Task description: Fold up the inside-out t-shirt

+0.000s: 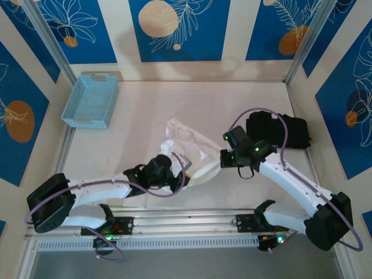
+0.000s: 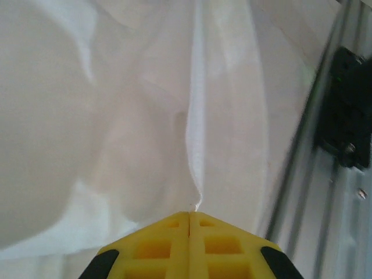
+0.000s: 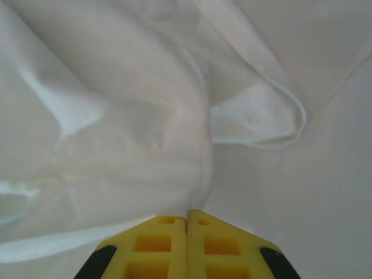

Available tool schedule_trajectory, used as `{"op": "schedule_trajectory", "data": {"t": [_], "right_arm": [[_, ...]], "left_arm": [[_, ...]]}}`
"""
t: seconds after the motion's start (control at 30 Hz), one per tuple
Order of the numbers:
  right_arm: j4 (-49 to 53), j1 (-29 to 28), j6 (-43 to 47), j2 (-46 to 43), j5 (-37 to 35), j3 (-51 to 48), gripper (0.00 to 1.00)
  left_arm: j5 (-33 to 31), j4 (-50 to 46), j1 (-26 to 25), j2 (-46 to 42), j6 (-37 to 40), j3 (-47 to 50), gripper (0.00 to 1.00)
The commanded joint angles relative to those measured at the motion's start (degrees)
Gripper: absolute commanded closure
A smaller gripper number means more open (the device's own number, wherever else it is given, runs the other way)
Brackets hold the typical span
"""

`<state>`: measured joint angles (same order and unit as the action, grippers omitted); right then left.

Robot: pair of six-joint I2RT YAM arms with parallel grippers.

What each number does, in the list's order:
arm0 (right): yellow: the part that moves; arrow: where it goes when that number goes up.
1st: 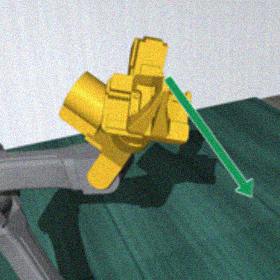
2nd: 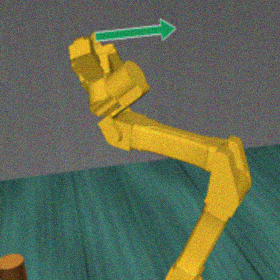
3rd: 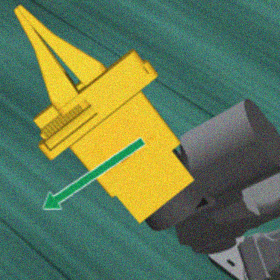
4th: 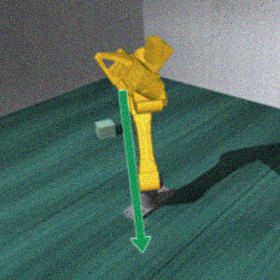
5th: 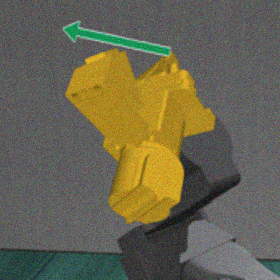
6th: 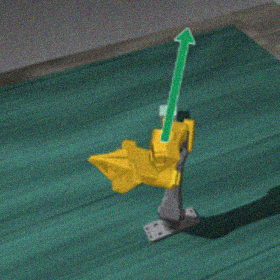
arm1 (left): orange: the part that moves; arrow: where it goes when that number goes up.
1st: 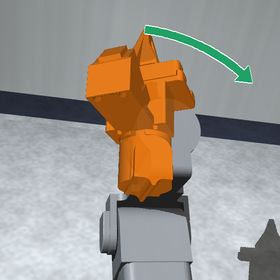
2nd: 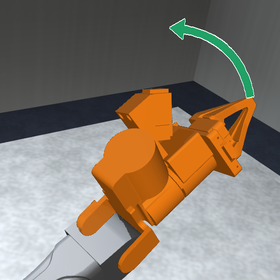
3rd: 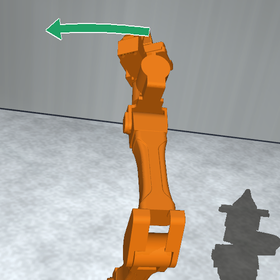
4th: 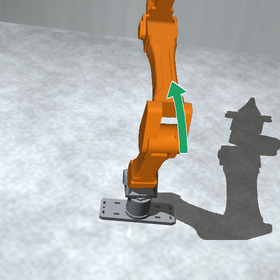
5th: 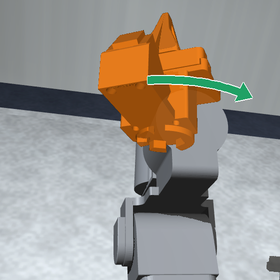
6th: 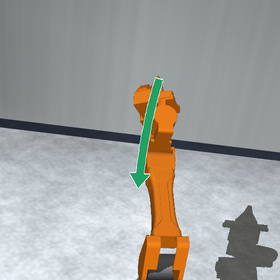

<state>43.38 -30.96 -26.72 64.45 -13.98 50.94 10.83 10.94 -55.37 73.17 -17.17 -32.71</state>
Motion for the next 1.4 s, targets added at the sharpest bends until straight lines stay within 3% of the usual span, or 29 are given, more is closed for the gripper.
{"op": "schedule_trajectory", "data": {"t": [0.0,0.33,0.57,0.8,1.0,1.37], "right_arm": [[-6.27,3.89,4.92,4.38,7.05,4.43,1.0],[-9.25,9.66,10.08,24.74,12.95,16.54,1.0],[-10.15,10.01,10.44,27.66,13.28,16.89,1.0],[-9.73,9.98,10.96,27.05,12.64,17.26,1.0],[-9.84,9.9,11.11,26.73,12.8,17.7,1.0],[-9.76,9.77,11.42,25.67,12.44,17.8,1.0]], "left_arm": [[5.99,-0.72,6.78,2.73,-3.24,-4.62,1.0],[19.86,4.26,18.72,18.37,-8.28,-14.79,0.99],[24.98,10.67,19.48,17.93,-12.56,-11.48,0.74],[22.07,8.57,18.67,11.87,-11.63,-7.6,0.54],[13.78,1.61,15.36,6.94,-7.83,-5.7,0.41],[11.96,0.84,11.34,10.36,-6.91,-7.52,0.41]]}}
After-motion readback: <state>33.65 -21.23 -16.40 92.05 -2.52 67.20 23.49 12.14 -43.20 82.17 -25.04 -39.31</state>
